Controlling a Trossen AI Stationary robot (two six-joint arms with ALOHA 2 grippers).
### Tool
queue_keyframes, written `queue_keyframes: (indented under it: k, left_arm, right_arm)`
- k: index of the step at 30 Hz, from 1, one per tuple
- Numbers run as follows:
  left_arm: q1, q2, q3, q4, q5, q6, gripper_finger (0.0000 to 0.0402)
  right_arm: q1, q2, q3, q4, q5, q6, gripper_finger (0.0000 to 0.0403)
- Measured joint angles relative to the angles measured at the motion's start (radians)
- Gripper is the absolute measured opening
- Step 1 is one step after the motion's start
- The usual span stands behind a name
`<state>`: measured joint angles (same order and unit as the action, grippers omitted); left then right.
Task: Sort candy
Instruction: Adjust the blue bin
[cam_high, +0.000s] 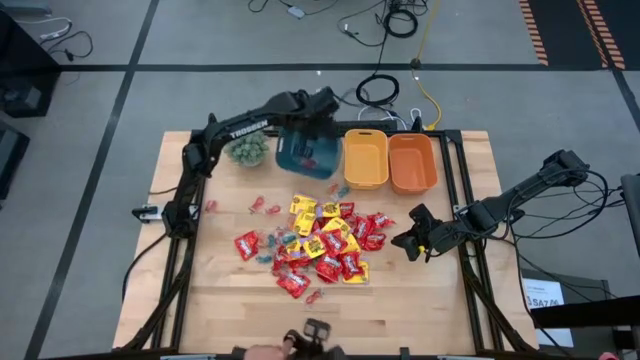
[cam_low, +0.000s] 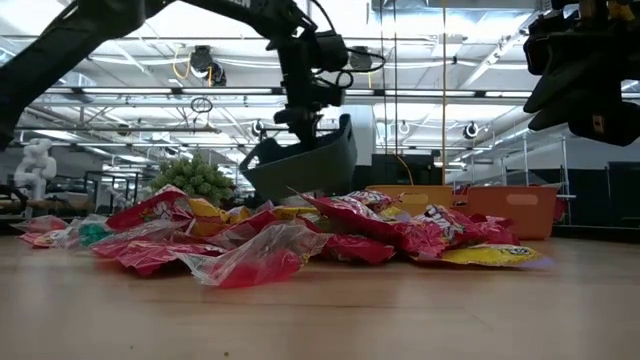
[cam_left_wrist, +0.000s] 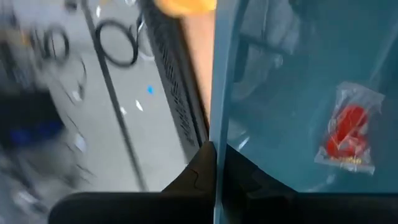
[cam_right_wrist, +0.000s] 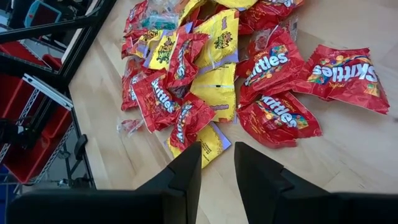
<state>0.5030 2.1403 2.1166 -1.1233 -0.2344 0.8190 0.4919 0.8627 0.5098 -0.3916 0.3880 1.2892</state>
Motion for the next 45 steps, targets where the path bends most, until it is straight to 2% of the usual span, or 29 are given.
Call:
queue_keyframes:
  k: [3, 7, 10, 14, 17, 21, 27, 35, 39, 45]
  left_arm:
    - [0.052, 0.0, 0.022, -0.011, 0.041, -0.278, 0.0007]
    - [0.156, 0.0, 0.024, -0.052, 0.281, -0.656, 0.0007]
    - [0.223, 0.001, 0.024, -0.058, 0.29, -0.919, 0.0006]
    - [0.294, 0.0, 0.02, -0.093, 0.375, -1.14, 0.0006]
    - [0.314, 0.0, 0.004, -0.119, 0.397, -1.26, 0.0006]
    - [0.309, 0.0, -0.062, -0.115, 0.406, -1.358, 0.0006]
    - [0.275, 0.0, -0.246, -0.096, 0.413, -1.485, 0.0006]
    - [0.224, -0.002, -0.451, 0.096, 0.422, -1.67, 0.0006]
    - [0.212, -0.005, -0.485, 0.162, 0.42, -1.727, 0.0016]
    - [0.207, -0.002, -0.487, 0.173, 0.41, -1.674, 0.0029]
  right_arm:
    - [0.0, 0.0, 0.0, 0.002, 0.0, 0.0, 0.0086]
    - [0.0, 0.0, 0.0, 0.004, 0.0, -0.006, 0.0086]
    - [0.0, 0.0, 0.0, 0.02, 0.002, -0.03, 0.0086]
    - [0.0, 0.0, 0.0, 0.026, 0.004, -0.057, 0.0086]
    - [0.0, 0.0, 0.0, 0.026, 0.002, -0.084, 0.0086]
    - [0.0, 0.0, 0.0, 0.026, -0.001, -0.105, 0.0086]
    - [0.001, 0.0, 0.0, 0.025, -0.032, -0.143, 0.0086]
    - [0.001, 0.0, 0.0, 0.025, -0.09, -0.202, 0.0086]
    - [0.002, 0.0, 0.0, 0.022, -0.136, -0.212, 0.0086]
    - [0.002, 0.0, 0.0, 0.021, -0.18, -0.237, 0.0086]
